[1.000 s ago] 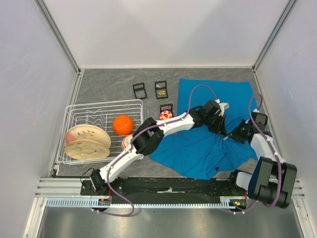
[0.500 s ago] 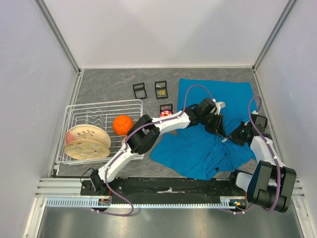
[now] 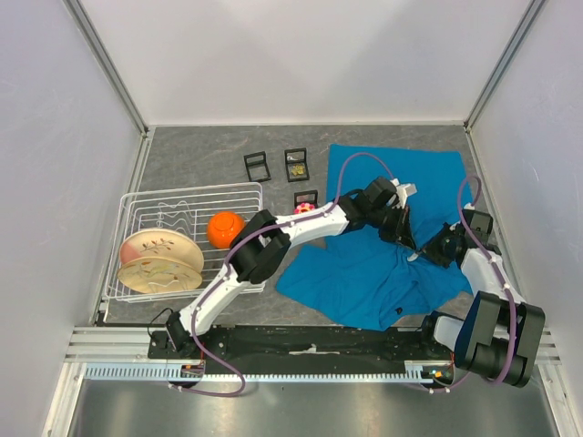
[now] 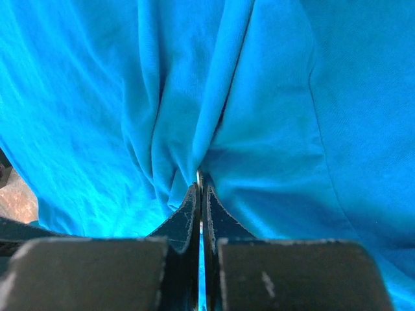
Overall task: Remove the brooch from the garment
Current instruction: Remove the brooch from the clothes.
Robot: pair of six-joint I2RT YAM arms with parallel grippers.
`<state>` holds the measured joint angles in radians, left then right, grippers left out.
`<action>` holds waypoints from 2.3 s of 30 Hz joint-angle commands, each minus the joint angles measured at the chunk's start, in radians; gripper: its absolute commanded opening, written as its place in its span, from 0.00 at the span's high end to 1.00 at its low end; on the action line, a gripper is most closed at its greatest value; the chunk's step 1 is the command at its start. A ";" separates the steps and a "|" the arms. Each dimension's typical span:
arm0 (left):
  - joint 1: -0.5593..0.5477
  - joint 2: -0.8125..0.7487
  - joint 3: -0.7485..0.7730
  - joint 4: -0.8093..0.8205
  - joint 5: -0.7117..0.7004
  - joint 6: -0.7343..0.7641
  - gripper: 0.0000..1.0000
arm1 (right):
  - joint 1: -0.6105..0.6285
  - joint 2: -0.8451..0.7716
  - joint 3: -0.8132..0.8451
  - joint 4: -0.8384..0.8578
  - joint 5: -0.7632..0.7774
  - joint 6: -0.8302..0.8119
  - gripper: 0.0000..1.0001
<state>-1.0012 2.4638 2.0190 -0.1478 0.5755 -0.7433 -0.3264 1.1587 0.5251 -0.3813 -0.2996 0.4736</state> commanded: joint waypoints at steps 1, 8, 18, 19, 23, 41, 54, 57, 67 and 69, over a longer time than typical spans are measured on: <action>-0.008 0.058 0.069 -0.028 -0.031 0.018 0.92 | -0.011 0.010 0.036 0.005 -0.019 -0.010 1.00; -0.013 0.107 0.096 -0.055 -0.069 0.024 0.92 | -0.017 0.013 0.039 0.002 -0.033 -0.012 1.00; -0.034 0.155 0.152 -0.067 -0.060 0.015 0.90 | -0.022 0.018 0.039 0.002 -0.047 -0.010 1.00; -0.034 0.167 0.161 -0.071 -0.059 0.013 0.90 | -0.022 0.018 0.039 0.002 -0.049 -0.010 1.00; -0.033 0.184 0.188 -0.082 -0.062 0.015 0.90 | -0.022 0.013 0.039 0.004 -0.062 -0.009 1.00; -0.042 0.242 0.322 -0.151 -0.026 -0.019 0.91 | 0.113 -0.020 0.018 0.012 0.033 0.028 1.00; -0.039 0.198 0.366 -0.153 0.024 -0.123 0.94 | 0.190 -0.044 0.006 0.035 0.060 0.051 1.00; -0.039 0.201 0.380 -0.141 0.053 -0.130 0.94 | 0.191 -0.027 0.003 0.050 0.025 0.020 1.00; -0.031 0.231 0.406 -0.144 0.184 -0.119 0.93 | 0.236 -0.007 0.016 0.050 0.007 -0.047 1.00; -0.025 0.236 0.408 -0.142 0.201 -0.126 0.93 | 0.248 -0.025 0.015 0.050 0.022 -0.044 1.00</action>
<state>-0.9936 2.6968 2.3440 -0.4210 0.6174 -0.8112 -0.1417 1.1336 0.5392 -0.3363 -0.1310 0.4053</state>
